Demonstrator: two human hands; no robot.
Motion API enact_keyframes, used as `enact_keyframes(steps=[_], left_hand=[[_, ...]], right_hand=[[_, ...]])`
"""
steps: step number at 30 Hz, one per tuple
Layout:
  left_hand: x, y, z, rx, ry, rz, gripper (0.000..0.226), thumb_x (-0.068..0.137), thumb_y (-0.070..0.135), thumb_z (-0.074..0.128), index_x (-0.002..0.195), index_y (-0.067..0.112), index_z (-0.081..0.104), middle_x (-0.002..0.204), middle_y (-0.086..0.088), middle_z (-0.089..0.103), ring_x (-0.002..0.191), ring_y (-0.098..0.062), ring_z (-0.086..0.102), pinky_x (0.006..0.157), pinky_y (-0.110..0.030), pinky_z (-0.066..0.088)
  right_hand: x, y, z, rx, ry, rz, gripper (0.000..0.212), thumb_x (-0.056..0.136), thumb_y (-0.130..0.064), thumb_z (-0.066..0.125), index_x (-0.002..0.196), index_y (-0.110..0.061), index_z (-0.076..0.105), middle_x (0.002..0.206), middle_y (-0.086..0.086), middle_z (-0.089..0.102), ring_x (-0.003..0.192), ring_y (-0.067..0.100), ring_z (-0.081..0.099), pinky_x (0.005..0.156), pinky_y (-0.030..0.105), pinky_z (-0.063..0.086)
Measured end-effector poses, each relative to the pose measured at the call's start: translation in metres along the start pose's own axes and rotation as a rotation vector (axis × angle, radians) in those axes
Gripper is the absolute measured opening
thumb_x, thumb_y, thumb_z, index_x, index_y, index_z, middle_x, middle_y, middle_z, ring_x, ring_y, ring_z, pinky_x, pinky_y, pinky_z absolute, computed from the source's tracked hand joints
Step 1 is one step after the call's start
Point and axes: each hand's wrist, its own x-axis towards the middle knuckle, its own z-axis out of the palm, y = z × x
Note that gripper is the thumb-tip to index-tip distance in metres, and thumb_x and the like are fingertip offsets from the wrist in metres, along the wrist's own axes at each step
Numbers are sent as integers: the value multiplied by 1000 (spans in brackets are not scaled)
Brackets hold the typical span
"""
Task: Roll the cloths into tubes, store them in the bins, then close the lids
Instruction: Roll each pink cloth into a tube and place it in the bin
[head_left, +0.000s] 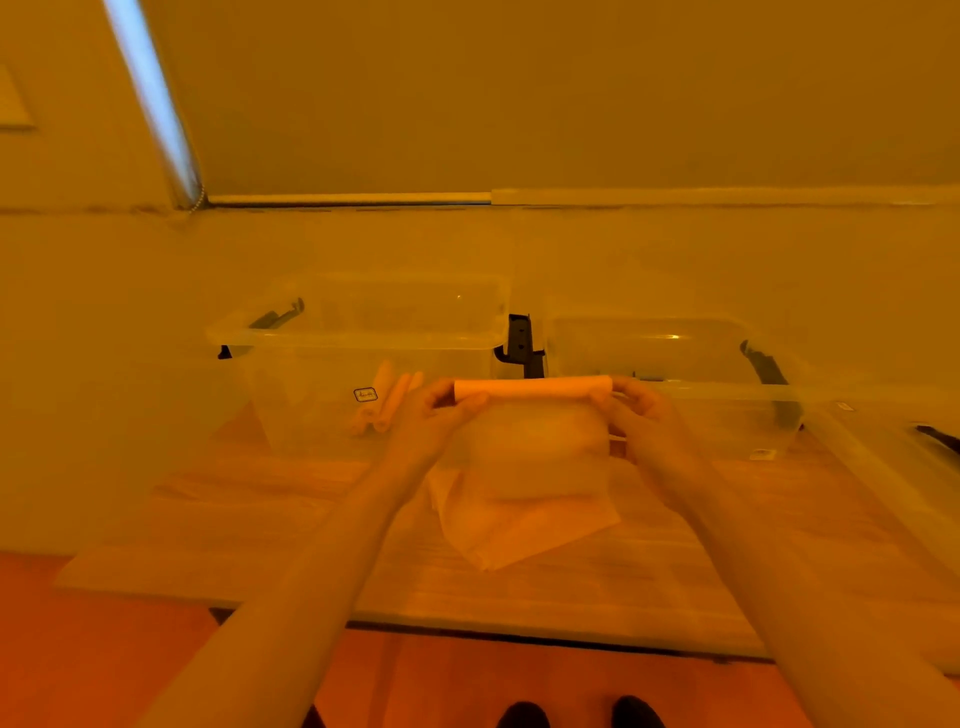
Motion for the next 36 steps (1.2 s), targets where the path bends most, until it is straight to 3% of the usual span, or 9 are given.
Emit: enact_keyframes(steps=[3,5,12,17,20,23,25,28,36], left_hand=[[0,16,-3,-15,-4,19,13,93,23,58,103,17,64,88,15,58,76,7,56,71,-9,47],[0,22,-2,-53,-23,12,8,92,24,58,99,23,63,89,8,66,81,-4,64,73,-16,51],[-9,22,1,-171,-98,-67,12,90,24,60,102,22,63,97,2,70,89,-15,66,76,-28,53],[-13,17,8,-228,-82,-110,6,96,27,52,100,25,56,104,13,53,92,-4,51,93,-35,46],[-13,12,9,-248,-83,-107,13,100,28,43,110,24,50,91,24,35,78,7,37,76,-22,42],[-12,4,10,-204,-67,-105,24,99,29,46,121,23,56,105,16,47,87,1,47,69,-19,44],[-12,-4,11,-188,-71,-127,20,98,32,48,116,29,56,112,10,50,94,-2,50,79,-25,48],[-13,-13,13,-140,-85,-142,9,98,31,48,95,33,57,100,9,56,92,-8,54,92,-37,49],[-18,-40,15,-115,-59,-142,14,95,28,54,94,23,67,90,-4,65,88,-22,61,81,-41,50]], right_hand=[[-3,-15,-2,-18,-22,-12,29,96,-24,52,124,-17,56,112,4,64,97,19,65,67,30,58],[-6,-21,-2,-23,-22,-10,27,96,-23,52,123,-17,57,110,3,64,95,18,65,68,29,56],[-14,-27,-1,86,46,56,26,90,-32,61,107,-12,64,102,10,65,91,26,63,77,42,56],[-15,-18,-2,6,50,66,11,90,-31,62,98,-23,66,101,8,67,90,25,65,85,47,54],[-15,-12,-1,7,32,92,11,91,-27,62,101,-23,66,103,8,65,90,24,63,80,40,55],[-14,-3,-1,19,19,130,15,90,-23,63,105,-26,66,106,7,66,96,25,65,81,40,57],[-13,3,-1,53,16,179,21,90,-21,64,111,-22,65,107,8,67,97,25,66,80,39,58],[-12,11,-4,134,23,264,27,90,-19,63,117,-15,61,107,11,67,97,26,66,75,36,57],[-13,33,-4,224,55,345,10,91,-24,60,95,-15,62,91,10,66,84,24,64,78,39,55]])
